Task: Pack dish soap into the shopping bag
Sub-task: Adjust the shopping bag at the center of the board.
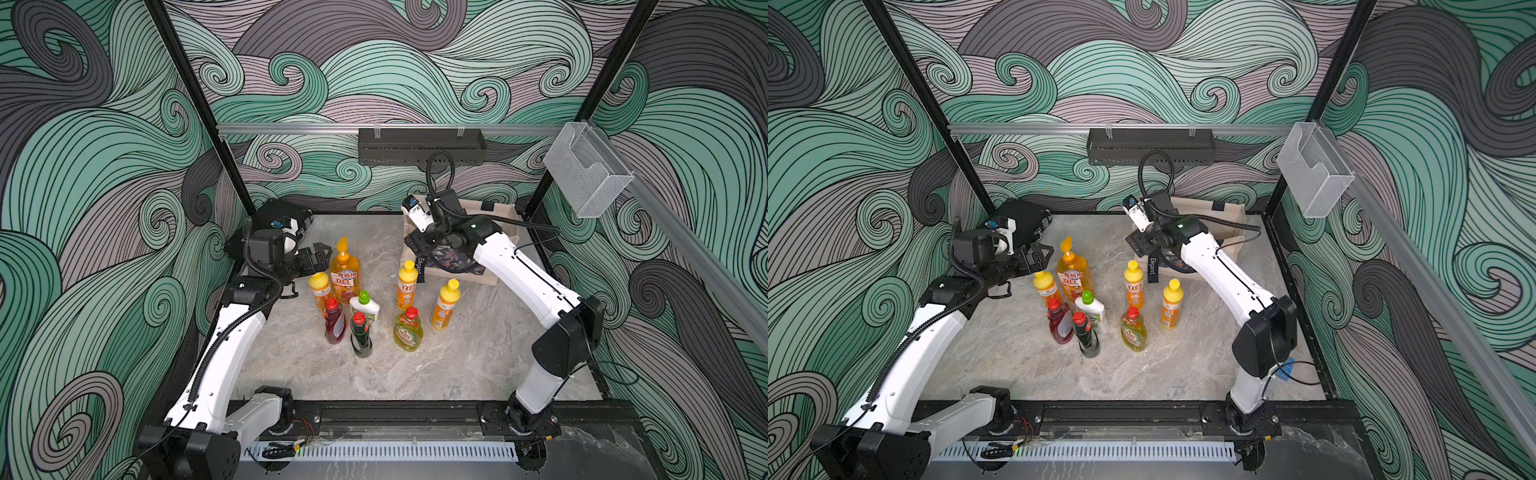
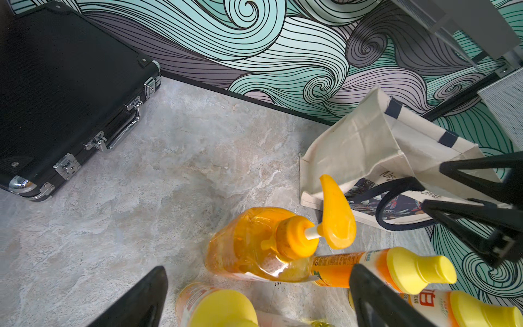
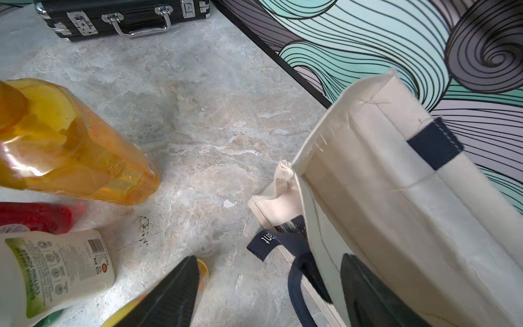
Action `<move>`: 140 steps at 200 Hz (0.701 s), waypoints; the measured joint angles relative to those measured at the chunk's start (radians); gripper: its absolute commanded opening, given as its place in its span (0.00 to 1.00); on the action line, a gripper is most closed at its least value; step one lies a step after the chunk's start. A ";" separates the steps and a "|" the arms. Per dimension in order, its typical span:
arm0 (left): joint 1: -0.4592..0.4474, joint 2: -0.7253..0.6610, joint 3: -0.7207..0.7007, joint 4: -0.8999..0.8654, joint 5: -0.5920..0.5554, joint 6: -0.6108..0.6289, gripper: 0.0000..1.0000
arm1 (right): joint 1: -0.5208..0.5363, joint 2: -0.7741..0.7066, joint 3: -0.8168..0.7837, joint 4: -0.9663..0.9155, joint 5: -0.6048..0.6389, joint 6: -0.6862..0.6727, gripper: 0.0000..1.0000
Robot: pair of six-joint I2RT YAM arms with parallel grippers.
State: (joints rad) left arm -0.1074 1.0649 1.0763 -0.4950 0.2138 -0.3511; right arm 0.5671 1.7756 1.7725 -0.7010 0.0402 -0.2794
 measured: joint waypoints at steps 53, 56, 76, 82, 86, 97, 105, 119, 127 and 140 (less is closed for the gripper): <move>0.000 -0.007 0.000 0.000 -0.001 0.003 0.99 | -0.020 0.083 0.051 -0.029 -0.003 -0.006 0.56; 0.000 -0.007 0.000 0.000 -0.001 0.003 0.99 | -0.021 0.084 0.053 -0.031 -0.003 -0.005 0.54; 0.000 -0.007 0.000 0.000 0.000 0.003 0.99 | -0.030 0.087 0.068 -0.038 -0.002 -0.005 0.43; 0.000 -0.007 0.000 0.000 -0.001 0.003 0.98 | -0.032 0.087 0.072 -0.041 0.001 -0.005 0.39; 0.000 -0.007 0.000 0.000 0.000 0.003 0.99 | -0.033 0.087 0.075 -0.042 0.001 -0.010 0.37; 0.000 -0.007 0.000 0.000 0.000 0.003 0.99 | -0.034 0.087 0.079 -0.044 0.004 -0.007 0.31; 0.000 -0.007 0.000 0.000 0.000 0.003 0.99 | -0.035 0.087 0.079 -0.045 0.006 -0.010 0.27; 0.000 -0.007 0.000 0.000 0.000 0.003 0.99 | -0.035 0.087 0.080 -0.052 0.009 -0.011 0.18; 0.000 -0.007 0.000 0.000 0.000 0.003 0.98 | -0.035 0.087 0.080 -0.058 0.012 -0.013 0.14; 0.000 -0.007 -0.001 0.000 0.000 0.003 0.98 | -0.035 0.087 0.080 -0.066 0.018 -0.012 0.11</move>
State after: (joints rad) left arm -0.1074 1.0580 1.0756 -0.4950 0.2134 -0.3481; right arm 0.5323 1.8622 1.8526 -0.7666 0.0582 -0.2916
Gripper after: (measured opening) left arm 0.986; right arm 0.135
